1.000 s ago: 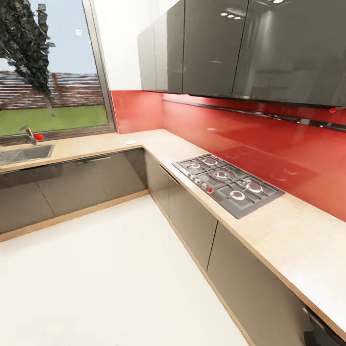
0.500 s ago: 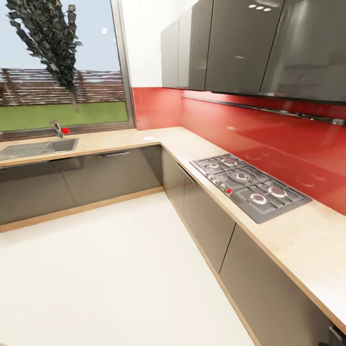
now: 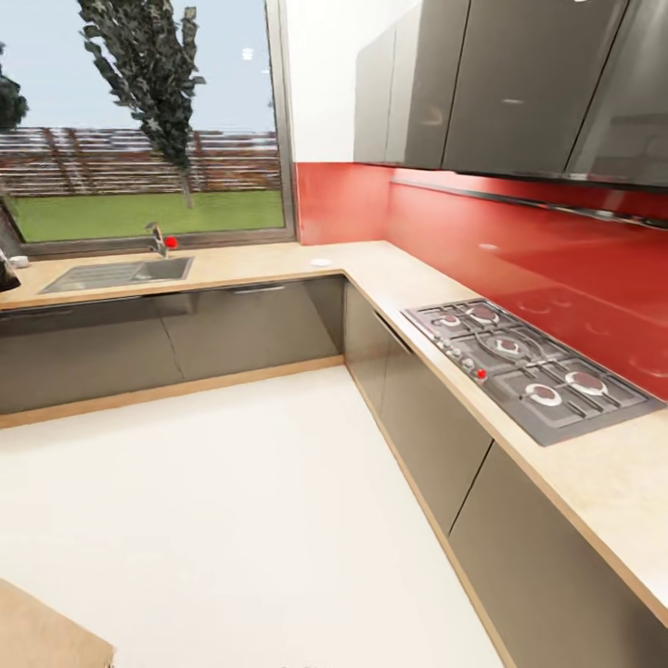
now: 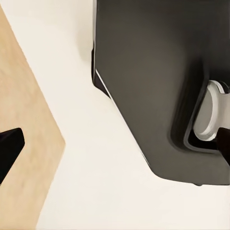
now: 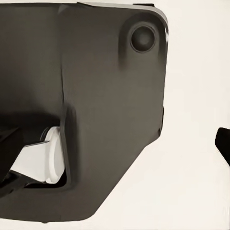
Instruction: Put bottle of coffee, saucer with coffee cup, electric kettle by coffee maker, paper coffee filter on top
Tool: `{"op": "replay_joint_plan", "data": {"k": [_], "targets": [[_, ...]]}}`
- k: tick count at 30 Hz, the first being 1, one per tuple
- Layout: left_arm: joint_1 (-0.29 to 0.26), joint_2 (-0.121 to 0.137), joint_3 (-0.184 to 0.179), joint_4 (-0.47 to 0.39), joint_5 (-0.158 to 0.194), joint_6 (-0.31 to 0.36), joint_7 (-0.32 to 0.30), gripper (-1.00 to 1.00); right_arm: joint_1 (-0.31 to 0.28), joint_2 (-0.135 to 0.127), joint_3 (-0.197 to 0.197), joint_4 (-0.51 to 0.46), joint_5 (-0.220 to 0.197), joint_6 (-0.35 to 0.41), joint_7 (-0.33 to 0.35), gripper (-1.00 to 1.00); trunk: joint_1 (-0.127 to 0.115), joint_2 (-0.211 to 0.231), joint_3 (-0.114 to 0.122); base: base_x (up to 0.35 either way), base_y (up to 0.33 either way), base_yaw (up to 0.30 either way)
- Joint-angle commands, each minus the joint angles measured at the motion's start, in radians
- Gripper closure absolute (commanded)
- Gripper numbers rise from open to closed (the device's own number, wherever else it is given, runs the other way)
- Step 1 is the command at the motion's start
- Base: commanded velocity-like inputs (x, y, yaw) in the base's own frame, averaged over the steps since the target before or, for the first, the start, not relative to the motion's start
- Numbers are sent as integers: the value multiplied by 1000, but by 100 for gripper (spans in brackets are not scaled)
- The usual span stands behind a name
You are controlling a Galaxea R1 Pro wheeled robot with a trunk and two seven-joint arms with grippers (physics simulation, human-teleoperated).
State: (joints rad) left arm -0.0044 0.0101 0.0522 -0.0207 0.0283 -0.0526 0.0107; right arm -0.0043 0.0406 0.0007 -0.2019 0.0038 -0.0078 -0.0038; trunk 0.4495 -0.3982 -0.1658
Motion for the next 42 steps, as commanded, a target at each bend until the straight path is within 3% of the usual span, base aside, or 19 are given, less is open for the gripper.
{"op": "replay_joint_plan", "data": {"k": [1, 4, 8, 12, 18, 22, 29, 36, 42], "targets": [[-4, 4, 5, -2, 3, -3, 0, -100, 0, -2, 0, -2, 1, 0, -1, -100, 0, -2, -3, 0, 0, 244], [-45, 36, 5, -48, 1, -1, 1, -100, 0, -34, -2, -55, 1, 1, -3, -100, 0, -2, -6, 0, 0, 244], [-103, 67, 5, -145, 2, 1, 2, -100, 0, -82, -4, -235, -1, 0, -3, -100, 0, -2, -9, 0, 0, 243], [-148, 70, 5, -239, 3, 3, 11, -100, 0, -88, -5, -375, -5, 0, -4, -100, 0, -2, -14, 0, 0, 233], [-203, 68, 6, -297, 5, 1, 14, -100, 0, -85, -7, -490, -13, -13, -4, -100, 0, -2, -20, 0, 0, 229], [-209, 69, 9, -300, 9, -1, 14, -100, 0, -87, -8, -476, -24, -54, -4, -100, 0, -2, -24, 0, 0, 222], [-200, 72, 8, -300, 61, -4, 14, -100, 0, -89, -4, -409, -24, -72, 0, -100, 0, -2, -28, 0, 0, 101], [-195, 104, 4, -290, 66, -9, 11, -100, 0, -93, -1, -390, -24, -75, -3, -100, 0, -2, -28, 116, 0, 7], [-195, 107, 3, -289, 65, -10, 10, -100, 0, -93, -1, -389, -24, -75, -4, -100, 0, -2, -28, 327, 0, 0]]}}
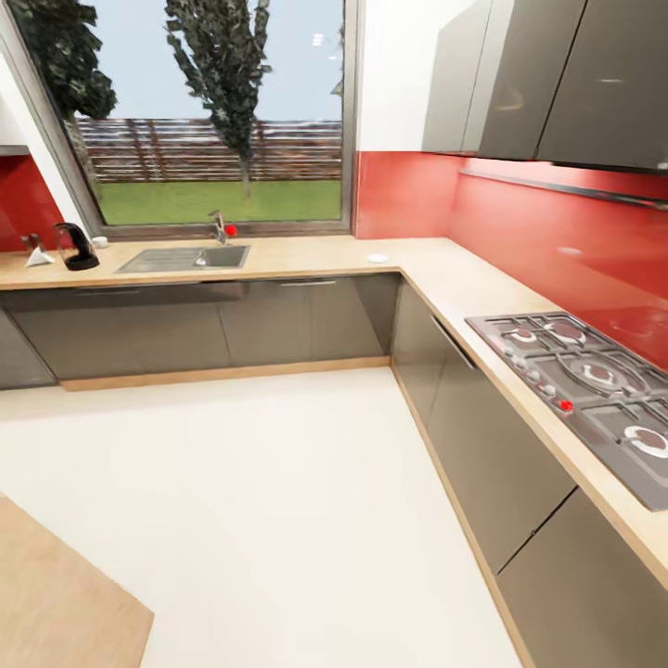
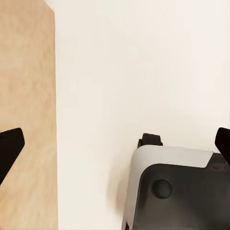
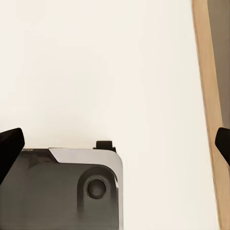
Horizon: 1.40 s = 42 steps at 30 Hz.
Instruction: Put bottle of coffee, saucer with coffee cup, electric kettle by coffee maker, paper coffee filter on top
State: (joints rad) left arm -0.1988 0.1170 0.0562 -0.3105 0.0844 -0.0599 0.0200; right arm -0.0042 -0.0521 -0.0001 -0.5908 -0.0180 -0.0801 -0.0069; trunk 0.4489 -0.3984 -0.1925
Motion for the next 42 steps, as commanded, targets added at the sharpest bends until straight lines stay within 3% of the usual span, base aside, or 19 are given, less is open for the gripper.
{"op": "replay_joint_plan", "data": {"k": [1, 8, 22, 42], "targets": [[-1, 0, -1, 1, 9, -3, 1, -100, 0, 0, 0, 0, -2, -3, -1, -100, 1, -2, -2, 335, 0, 0], [-1, 22, 0, 2, 15, -3, 1, -100, 0, 1, -4, -6, -3, -3, -1, -100, 1, -2, -2, 336, 0, 0], [-2, 24, 2, 2, 15, -3, 1, -100, 0, 1, -5, -1, -3, -3, -2, -100, 1, -2, 17, 338, 0, 24], [-2, 30, 2, 2, 15, -3, 1, -100, 0, 3, -5, 2, -3, -3, -1, -100, 1, -2, 42, 338, 0, 176]]}}
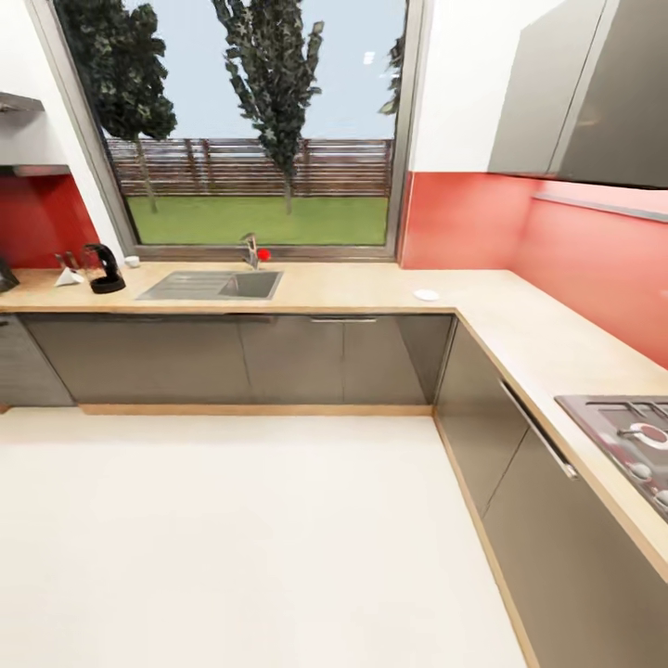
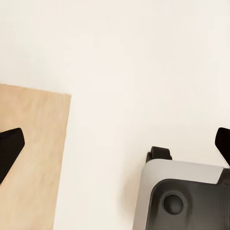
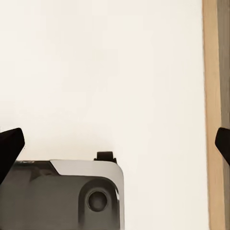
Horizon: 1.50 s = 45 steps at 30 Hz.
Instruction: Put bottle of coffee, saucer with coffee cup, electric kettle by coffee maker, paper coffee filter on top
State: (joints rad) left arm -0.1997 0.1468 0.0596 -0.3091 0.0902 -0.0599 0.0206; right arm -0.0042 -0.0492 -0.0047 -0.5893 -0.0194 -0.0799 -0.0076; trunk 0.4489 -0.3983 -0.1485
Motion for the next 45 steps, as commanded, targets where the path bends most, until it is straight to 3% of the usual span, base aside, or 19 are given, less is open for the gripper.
{"op": "replay_joint_plan", "data": {"k": [1, 29, 45], "targets": [[-1, 0, -1, 1, 9, -3, 1, -100, 0, 0, 0, 0, -2, -3, -1, -100, 1, -2, -1, 338, 0, 188], [-1, 2, -1, 1, 9, -4, 1, -100, 0, 0, 0, 0, -2, -3, 0, -100, 1, -2, 3, 338, 0, 27], [-1, 3, -1, 1, 10, -4, 1, -100, 0, 0, 0, 0, -2, -3, 0, -100, 1, -2, 3, 338, 0, 248]]}}
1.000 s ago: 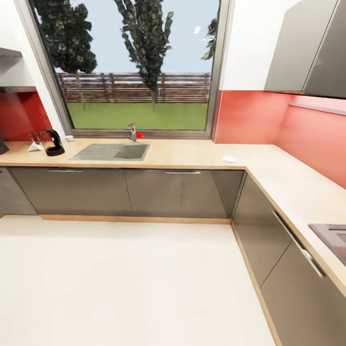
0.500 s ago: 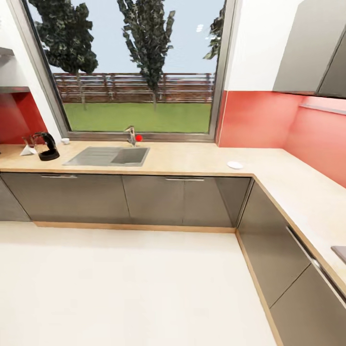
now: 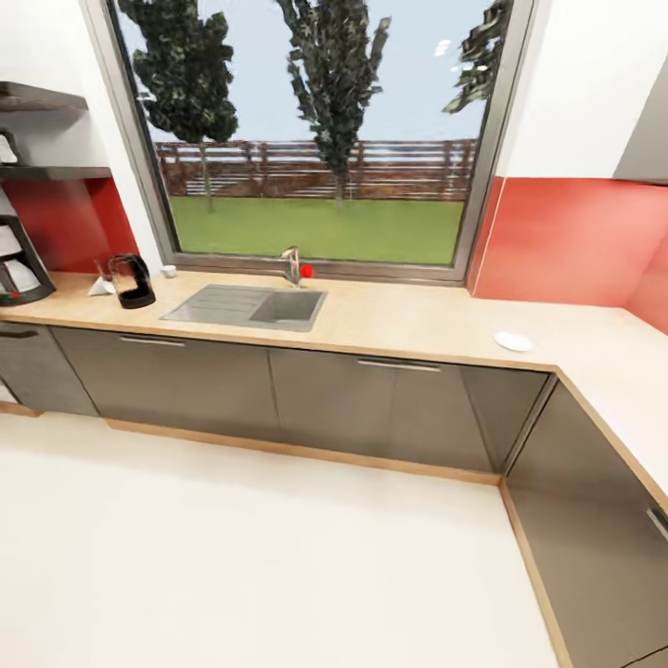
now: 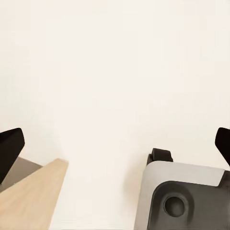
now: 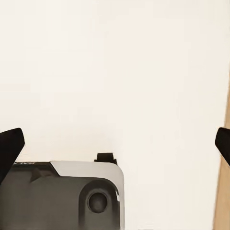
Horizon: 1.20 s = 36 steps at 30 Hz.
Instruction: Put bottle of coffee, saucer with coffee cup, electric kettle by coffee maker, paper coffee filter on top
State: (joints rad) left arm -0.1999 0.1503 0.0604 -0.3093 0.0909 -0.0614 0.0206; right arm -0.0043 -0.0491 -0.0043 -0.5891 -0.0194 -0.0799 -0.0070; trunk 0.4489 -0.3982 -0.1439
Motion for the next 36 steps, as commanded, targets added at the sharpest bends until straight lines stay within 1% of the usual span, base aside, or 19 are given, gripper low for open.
{"op": "replay_joint_plan", "data": {"k": [1, 36], "targets": [[-1, 0, -2, 1, 9, -3, 1, -100, 0, 0, 0, 0, -2, -3, -1, -100, 1, -2, -2, 338, 0, 277], [-1, 0, -1, 1, 10, -3, 1, -100, 0, 3, 6, 0, -1, -3, -1, -100, 1, -2, -2, 338, 3, 278]]}}
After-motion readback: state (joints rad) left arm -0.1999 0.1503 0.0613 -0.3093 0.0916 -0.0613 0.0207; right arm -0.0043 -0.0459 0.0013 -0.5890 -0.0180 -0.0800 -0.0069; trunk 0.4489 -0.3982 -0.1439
